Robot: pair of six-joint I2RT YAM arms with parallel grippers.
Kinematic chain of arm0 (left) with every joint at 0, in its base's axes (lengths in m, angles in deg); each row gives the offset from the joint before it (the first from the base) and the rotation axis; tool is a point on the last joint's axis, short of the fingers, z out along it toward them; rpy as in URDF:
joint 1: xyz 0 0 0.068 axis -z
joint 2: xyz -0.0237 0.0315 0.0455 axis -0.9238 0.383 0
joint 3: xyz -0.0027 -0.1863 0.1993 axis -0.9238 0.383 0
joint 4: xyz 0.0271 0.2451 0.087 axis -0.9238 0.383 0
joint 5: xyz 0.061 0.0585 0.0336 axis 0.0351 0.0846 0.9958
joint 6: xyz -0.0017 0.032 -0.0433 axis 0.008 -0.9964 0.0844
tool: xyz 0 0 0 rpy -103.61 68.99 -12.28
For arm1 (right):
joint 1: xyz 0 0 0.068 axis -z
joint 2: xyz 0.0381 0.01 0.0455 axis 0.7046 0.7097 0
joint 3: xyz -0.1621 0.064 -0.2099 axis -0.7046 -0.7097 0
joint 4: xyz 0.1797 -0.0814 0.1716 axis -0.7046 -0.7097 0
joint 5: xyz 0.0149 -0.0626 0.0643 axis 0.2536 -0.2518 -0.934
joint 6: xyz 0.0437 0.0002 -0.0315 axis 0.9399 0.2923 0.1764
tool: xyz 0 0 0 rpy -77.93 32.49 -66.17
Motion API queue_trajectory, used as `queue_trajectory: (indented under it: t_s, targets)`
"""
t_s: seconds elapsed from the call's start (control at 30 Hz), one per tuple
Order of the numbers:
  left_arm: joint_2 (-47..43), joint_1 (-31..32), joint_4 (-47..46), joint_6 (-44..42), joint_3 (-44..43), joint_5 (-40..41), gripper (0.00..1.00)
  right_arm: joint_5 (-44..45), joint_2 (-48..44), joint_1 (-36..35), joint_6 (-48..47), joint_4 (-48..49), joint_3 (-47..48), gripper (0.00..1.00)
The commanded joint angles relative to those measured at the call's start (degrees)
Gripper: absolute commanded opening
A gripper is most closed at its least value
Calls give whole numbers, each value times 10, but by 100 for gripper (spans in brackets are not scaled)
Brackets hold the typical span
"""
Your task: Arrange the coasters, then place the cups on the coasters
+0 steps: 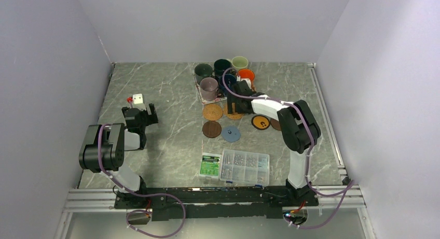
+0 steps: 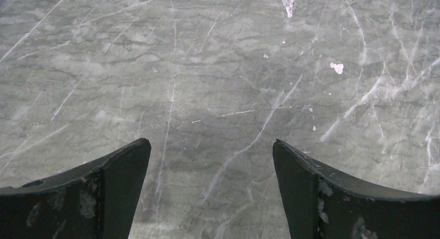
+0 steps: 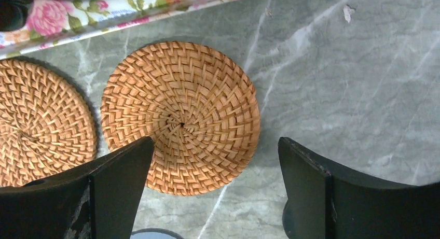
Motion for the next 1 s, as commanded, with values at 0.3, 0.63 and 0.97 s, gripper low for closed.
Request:
queue_trajectory:
  t_s: [0.3,0.63,0.97]
  targets:
    - [0,-1,-28,-6,1,-8,94,19,-76,-6,2,-36,-88,94]
    - [0,-1,-29,-6,1,-8,94,30,-114,-17,9,-49,-118,94]
    - [0,-1,-29,-6,1,-9,94,38,-131,-26,-5,-74,-69,95]
